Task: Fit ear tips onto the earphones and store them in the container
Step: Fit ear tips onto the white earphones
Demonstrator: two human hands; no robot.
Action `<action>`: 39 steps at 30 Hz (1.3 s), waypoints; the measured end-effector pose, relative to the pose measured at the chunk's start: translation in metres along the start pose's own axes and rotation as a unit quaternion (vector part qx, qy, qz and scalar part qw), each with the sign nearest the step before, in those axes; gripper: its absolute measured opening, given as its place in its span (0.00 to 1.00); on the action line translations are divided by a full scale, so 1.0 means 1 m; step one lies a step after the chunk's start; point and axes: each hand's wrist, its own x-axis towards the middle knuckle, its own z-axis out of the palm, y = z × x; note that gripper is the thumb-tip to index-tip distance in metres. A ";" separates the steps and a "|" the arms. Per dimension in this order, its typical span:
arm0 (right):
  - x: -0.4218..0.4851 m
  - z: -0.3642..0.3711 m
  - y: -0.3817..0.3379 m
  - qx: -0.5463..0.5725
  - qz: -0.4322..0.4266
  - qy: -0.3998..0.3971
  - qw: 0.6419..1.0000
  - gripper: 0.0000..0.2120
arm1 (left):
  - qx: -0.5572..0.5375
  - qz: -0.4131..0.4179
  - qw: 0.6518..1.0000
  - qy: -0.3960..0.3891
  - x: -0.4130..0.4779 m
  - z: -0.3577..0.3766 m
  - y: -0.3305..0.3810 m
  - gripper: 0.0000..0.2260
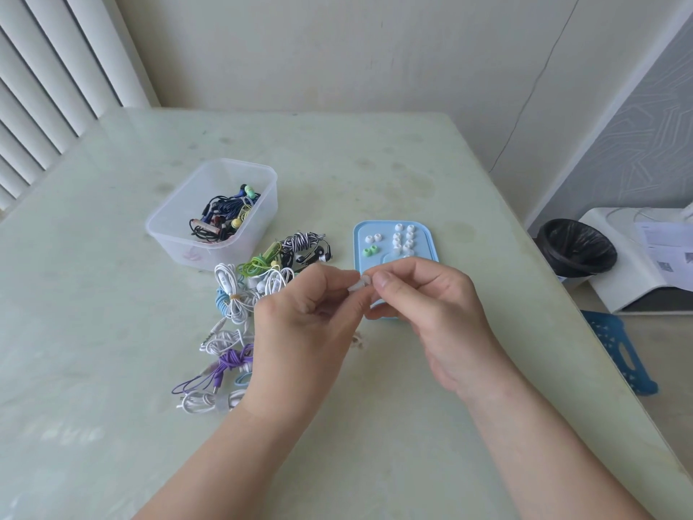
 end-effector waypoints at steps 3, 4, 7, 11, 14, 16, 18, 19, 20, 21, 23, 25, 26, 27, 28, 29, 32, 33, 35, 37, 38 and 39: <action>0.002 -0.002 0.001 0.011 0.015 0.014 1.000 0.04 | 0.016 0.008 1.000 -0.023 0.000 0.001 -0.004 0.06; 0.003 -0.002 0.001 0.013 0.017 0.021 1.000 0.04 | 0.034 0.016 0.999 -0.028 -0.001 0.001 -0.005 0.07; 0.003 -0.003 -0.001 0.026 0.019 0.031 0.999 0.06 | 0.077 0.054 0.995 -0.028 -0.002 0.001 -0.010 0.08; 0.001 -0.004 -0.002 0.043 0.014 0.026 0.999 0.05 | 0.033 0.030 0.999 -0.023 -0.003 0.004 -0.005 0.09; -0.001 0.000 0.001 0.051 -0.001 0.023 0.998 0.07 | -0.002 0.017 1.000 -0.018 -0.002 0.004 -0.004 0.09; -0.002 0.001 0.002 0.047 -0.009 0.022 0.999 0.08 | -0.023 0.005 0.999 -0.024 -0.001 0.002 -0.006 0.07; -0.001 -0.001 0.002 0.038 -0.016 0.014 0.999 0.08 | -0.047 -0.017 0.998 -0.035 0.000 0.002 -0.004 0.07; -0.001 -0.002 0.001 0.033 -0.021 0.011 0.999 0.08 | -0.062 -0.029 0.997 -0.042 0.000 0.002 -0.003 0.07; -0.002 -0.003 0.000 0.031 -0.026 0.009 0.999 0.08 | -0.078 -0.040 0.995 -0.051 0.000 0.002 -0.001 0.07; -0.002 -0.003 0.000 0.034 -0.029 0.008 0.999 0.09 | -0.095 -0.051 0.992 -0.063 0.000 0.002 0.000 0.07; -0.001 -0.004 -0.001 0.053 -0.025 -0.001 0.998 0.12 | -0.116 -0.071 0.986 -0.095 0.001 0.002 0.001 0.11; 0.000 -0.005 0.000 0.066 -0.007 -0.012 0.998 0.14 | -0.121 -0.075 0.983 -0.112 0.001 0.003 0.002 0.15; 0.002 -0.006 0.000 0.071 0.006 -0.017 0.997 0.16 | -0.127 -0.080 0.983 -0.108 0.002 0.003 0.002 0.15; 0.002 -0.008 0.000 0.076 0.020 -0.024 0.997 0.18 | -0.135 -0.090 0.982 -0.100 0.003 0.002 0.003 0.14; 0.003 -0.011 0.001 0.077 0.034 -0.037 0.996 0.22 | -0.144 -0.104 0.980 -0.088 0.004 0.001 0.004 0.13; 0.003 -0.013 0.000 0.073 0.045 -0.055 0.995 0.25 | -0.153 -0.119 0.978 -0.073 0.006 -0.001 0.004 0.12; 0.000 -0.018 -0.001 0.038 0.067 -0.106 0.991 0.26 | -0.167 -0.146 0.974 -0.039 0.012 -0.007 0.005 0.10; -0.001 -0.019 -0.001 0.034 0.075 -0.115 0.990 0.25 | -0.170 -0.151 0.973 -0.030 0.014 -0.008 0.005 0.09; -0.002 -0.020 -0.001 0.047 0.096 -0.126 0.986 0.23 | -0.170 -0.151 0.974 -0.014 0.015 -0.010 0.005 0.09; -0.002 -0.020 -0.001 0.060 0.121 -0.118 0.984 0.20 | -0.167 -0.142 0.976 0.006 0.017 -0.011 0.002 0.08; -0.001 -0.019 -0.001 0.061 0.131 -0.108 0.984 0.18 | -0.164 -0.138 0.977 0.013 0.018 -0.012 0.001 0.08; -0.001 -0.017 -0.002 0.060 0.139 -0.094 0.984 0.15 | -0.157 -0.134 0.978 0.016 0.019 -0.013 0.000 0.08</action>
